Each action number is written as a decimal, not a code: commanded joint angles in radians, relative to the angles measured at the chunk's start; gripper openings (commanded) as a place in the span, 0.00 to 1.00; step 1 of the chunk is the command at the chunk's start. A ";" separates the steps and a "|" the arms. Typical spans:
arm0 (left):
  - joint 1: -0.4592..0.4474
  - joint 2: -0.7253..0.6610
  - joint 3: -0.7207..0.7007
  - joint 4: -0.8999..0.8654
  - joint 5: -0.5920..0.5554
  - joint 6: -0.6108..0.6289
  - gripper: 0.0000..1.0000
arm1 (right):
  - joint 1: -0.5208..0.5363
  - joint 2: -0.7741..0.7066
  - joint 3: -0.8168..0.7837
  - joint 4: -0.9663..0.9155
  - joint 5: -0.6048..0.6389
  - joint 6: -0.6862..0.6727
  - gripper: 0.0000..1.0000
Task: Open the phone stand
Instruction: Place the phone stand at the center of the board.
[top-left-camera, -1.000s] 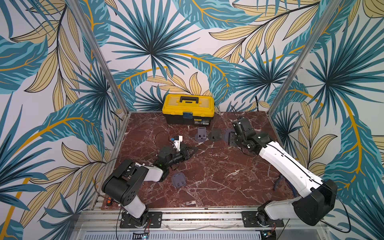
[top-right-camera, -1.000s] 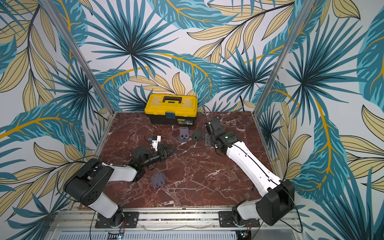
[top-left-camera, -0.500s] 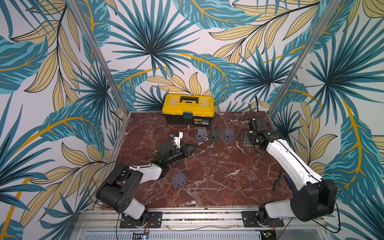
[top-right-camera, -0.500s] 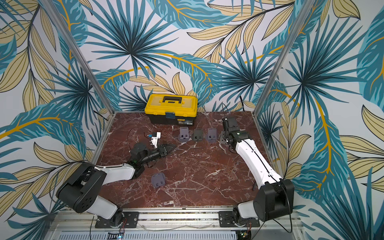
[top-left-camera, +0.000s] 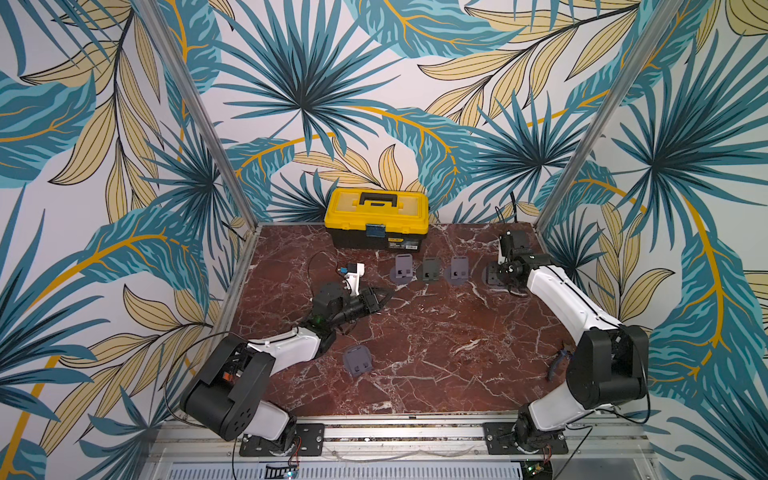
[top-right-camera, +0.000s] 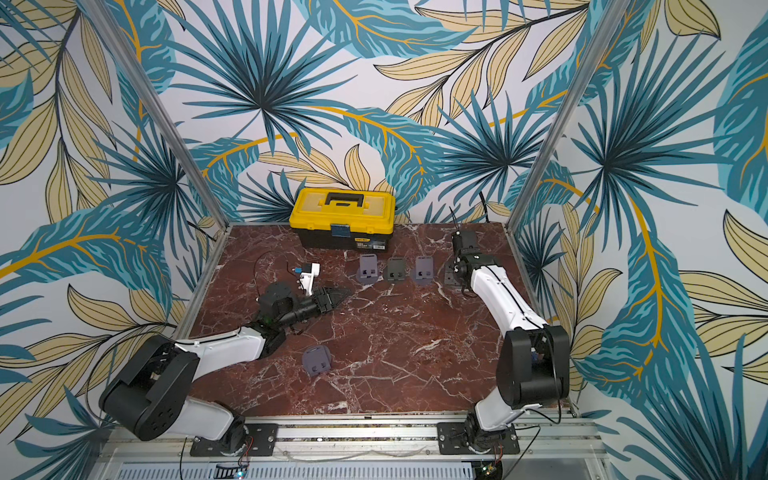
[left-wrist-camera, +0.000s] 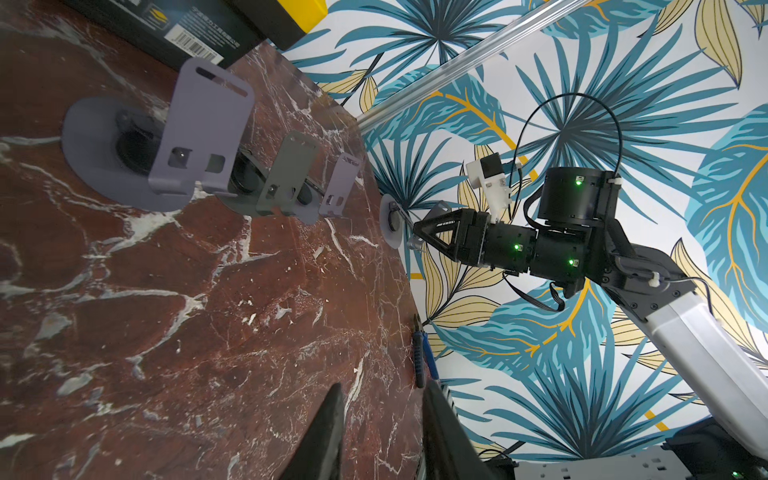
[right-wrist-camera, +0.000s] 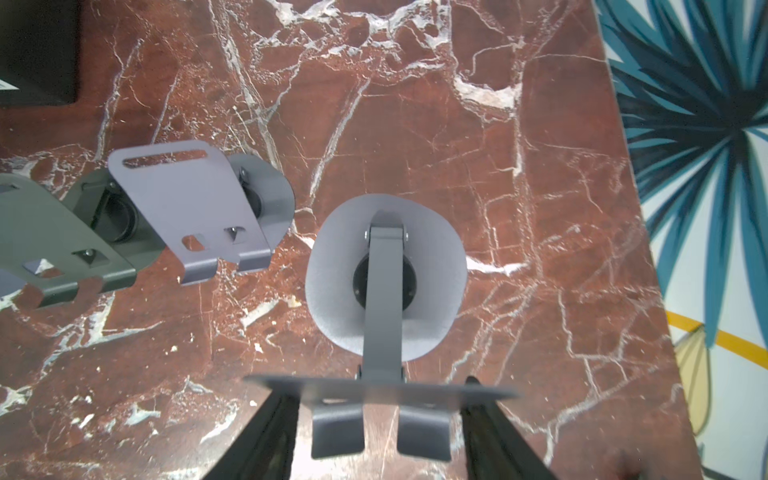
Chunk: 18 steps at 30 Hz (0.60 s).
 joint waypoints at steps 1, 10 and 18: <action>0.011 -0.052 0.043 -0.087 -0.016 0.058 0.33 | -0.008 0.045 0.043 0.043 -0.047 -0.060 0.44; 0.027 -0.106 0.071 -0.192 -0.044 0.111 0.33 | -0.026 0.161 0.125 0.031 -0.045 -0.117 0.44; 0.036 -0.086 0.080 -0.200 -0.046 0.112 0.33 | -0.043 0.218 0.147 0.045 -0.075 -0.128 0.44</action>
